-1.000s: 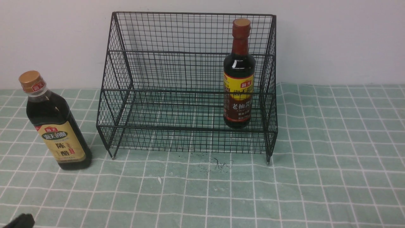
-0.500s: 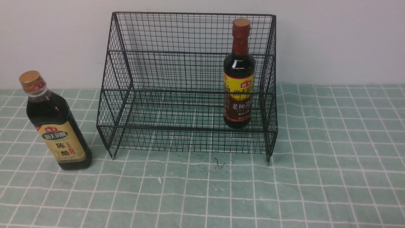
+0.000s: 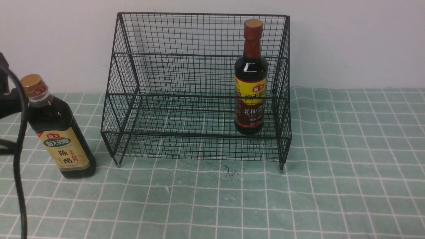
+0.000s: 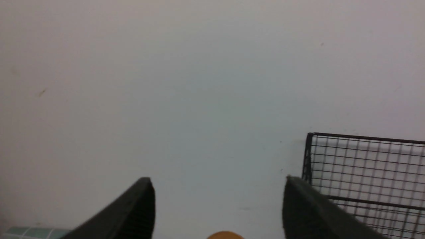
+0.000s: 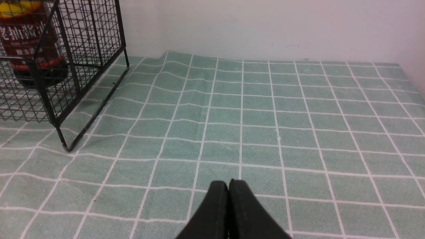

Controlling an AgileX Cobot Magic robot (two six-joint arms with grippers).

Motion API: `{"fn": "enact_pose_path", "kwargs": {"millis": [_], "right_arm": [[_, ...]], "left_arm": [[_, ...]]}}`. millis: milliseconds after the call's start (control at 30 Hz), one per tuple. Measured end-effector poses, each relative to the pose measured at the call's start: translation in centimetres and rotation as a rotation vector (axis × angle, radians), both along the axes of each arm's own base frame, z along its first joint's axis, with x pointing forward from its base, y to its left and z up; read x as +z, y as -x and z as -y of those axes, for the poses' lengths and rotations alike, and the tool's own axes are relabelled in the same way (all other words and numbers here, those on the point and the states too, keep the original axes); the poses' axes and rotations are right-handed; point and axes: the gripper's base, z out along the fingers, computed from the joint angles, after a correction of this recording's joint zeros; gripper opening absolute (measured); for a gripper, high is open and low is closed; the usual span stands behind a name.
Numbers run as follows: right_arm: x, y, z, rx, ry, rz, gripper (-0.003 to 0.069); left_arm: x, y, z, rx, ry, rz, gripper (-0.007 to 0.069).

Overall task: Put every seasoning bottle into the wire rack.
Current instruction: Use the left arm to grab the condiment bottle closest to it

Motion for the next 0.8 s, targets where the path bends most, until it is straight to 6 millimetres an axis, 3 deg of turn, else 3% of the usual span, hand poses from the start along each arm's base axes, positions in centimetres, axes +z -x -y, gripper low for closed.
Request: {"fn": "enact_pose_path", "kwargs": {"millis": [167,367,633,800], "right_arm": [[0.0,0.0,0.0,0.000,0.000,0.000,-0.0010],[0.0,0.0,0.0,0.000,0.000,0.001,-0.0010],[0.0,0.0,0.0,0.000,0.000,0.001,-0.0010],[0.0,0.0,0.0,0.000,-0.001,0.001,-0.0010]], "left_arm": [[-0.8,-3.7,-0.1,0.052,0.000,-0.097,0.0605],[-2.9,-7.1,-0.2,0.108,-0.023,-0.174,0.0613],[-6.1,-9.3,-0.4,0.157,-0.065,-0.242,0.0550],[-7.3,-10.1,-0.1,0.127,-0.072,-0.266,0.0449]]}}
